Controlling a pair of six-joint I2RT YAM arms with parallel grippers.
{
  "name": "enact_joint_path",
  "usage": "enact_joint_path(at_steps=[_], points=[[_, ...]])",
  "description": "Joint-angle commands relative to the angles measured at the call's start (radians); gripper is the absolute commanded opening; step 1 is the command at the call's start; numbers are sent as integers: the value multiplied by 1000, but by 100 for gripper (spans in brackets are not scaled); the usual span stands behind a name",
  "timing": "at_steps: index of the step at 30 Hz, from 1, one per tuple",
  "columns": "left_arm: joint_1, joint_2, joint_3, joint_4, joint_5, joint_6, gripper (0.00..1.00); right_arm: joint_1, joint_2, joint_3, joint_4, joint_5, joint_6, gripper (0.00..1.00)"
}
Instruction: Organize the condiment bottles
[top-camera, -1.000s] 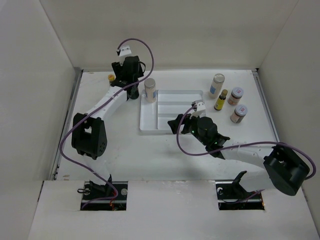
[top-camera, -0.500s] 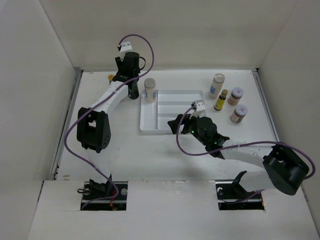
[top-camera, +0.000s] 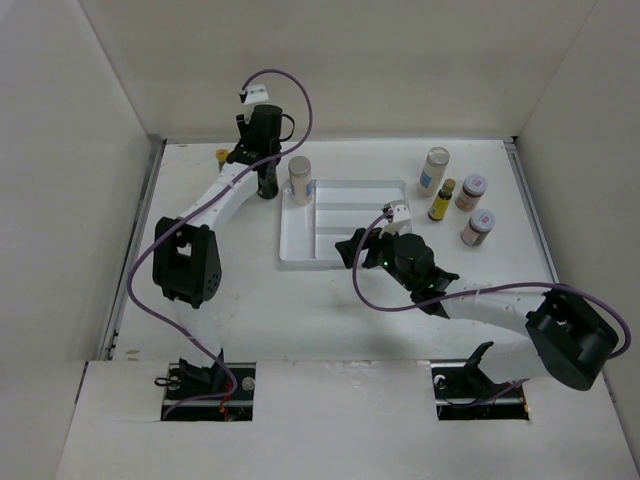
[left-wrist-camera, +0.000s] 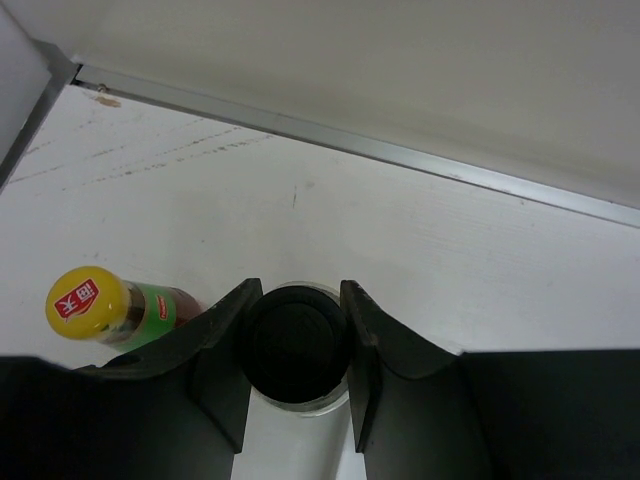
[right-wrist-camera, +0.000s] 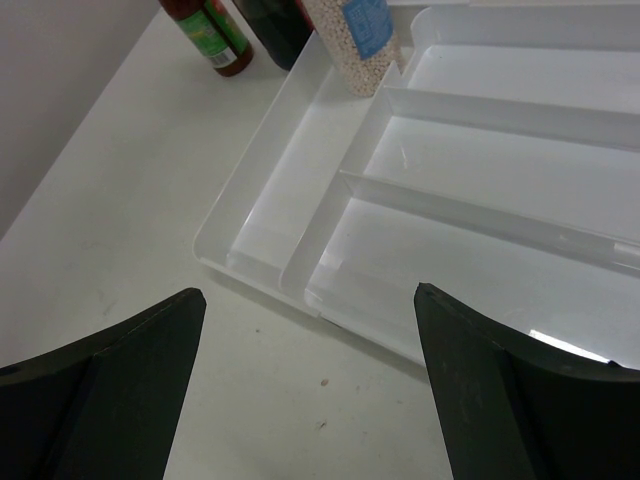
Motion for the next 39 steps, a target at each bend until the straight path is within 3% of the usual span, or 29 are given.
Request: enact_joint_path(at_steps=[1, 13, 25, 36, 39], points=[[-33, -173, 70, 80, -20, 27, 20, 2, -24, 13, 51, 5, -6, 92], [-111, -324, -19, 84, -62, 51, 18, -5, -59, -6, 58, 7, 1, 93], [-313, -517, -361, 195, -109, 20, 18, -39, -113, -38, 55, 94, 17, 93], [-373, -563, -591, 248, -124, -14, 18, -50, -121, -46, 54, 105, 25, 94], [-376, -583, -666, 273, -123, -40, 22, -50, -116, -42, 54, 105, 25, 94]])
